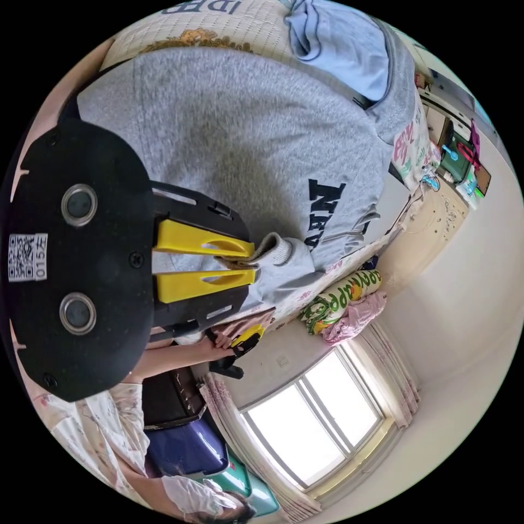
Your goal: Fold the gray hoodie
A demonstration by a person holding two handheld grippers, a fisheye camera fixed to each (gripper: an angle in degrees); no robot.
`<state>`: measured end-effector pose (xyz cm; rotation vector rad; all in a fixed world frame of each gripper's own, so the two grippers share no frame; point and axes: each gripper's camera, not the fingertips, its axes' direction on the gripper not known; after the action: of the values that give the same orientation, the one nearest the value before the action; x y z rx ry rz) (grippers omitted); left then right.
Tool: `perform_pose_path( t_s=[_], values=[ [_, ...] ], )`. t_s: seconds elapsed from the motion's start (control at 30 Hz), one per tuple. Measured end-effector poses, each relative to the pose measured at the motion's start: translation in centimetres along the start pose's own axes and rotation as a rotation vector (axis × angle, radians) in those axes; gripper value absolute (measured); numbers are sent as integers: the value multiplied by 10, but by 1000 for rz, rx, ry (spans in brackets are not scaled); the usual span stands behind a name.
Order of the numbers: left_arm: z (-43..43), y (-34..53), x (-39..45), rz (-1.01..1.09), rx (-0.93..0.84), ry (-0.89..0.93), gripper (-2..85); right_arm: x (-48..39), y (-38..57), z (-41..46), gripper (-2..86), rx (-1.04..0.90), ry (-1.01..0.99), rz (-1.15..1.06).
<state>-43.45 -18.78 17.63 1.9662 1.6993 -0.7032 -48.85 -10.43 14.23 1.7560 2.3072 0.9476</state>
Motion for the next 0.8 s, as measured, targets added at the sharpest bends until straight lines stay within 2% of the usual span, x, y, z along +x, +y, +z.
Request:
perform_pose_path(
  t_s=[0.17,0.27,0.33,0.43,0.5,0.57,0.6,0.63,0.8],
  values=[
    [14,37,1,-31,-20,6,37,4,-31,62,110,-153,261,-101],
    [18,57,22,11,3,-5,38,5,-50,118,118,-268,555,-262],
    [22,77,61,131,12,-53,38,4,-63,151,119,-289,732,-408],
    [22,111,118,326,79,-144,38,12,-77,179,117,-303,731,-528],
    [25,131,137,363,91,-140,40,28,-90,190,111,-309,748,-507],
    [43,145,135,334,2,-126,45,46,-103,195,83,-321,722,-470],
    [53,151,127,277,-64,-140,51,58,-110,196,66,-358,643,-451],
    [54,159,120,218,-56,-136,59,69,-118,193,56,-380,559,-425],
    [58,162,115,83,-42,-64,120,114,-144,176,50,-365,417,-244]
  ],
)
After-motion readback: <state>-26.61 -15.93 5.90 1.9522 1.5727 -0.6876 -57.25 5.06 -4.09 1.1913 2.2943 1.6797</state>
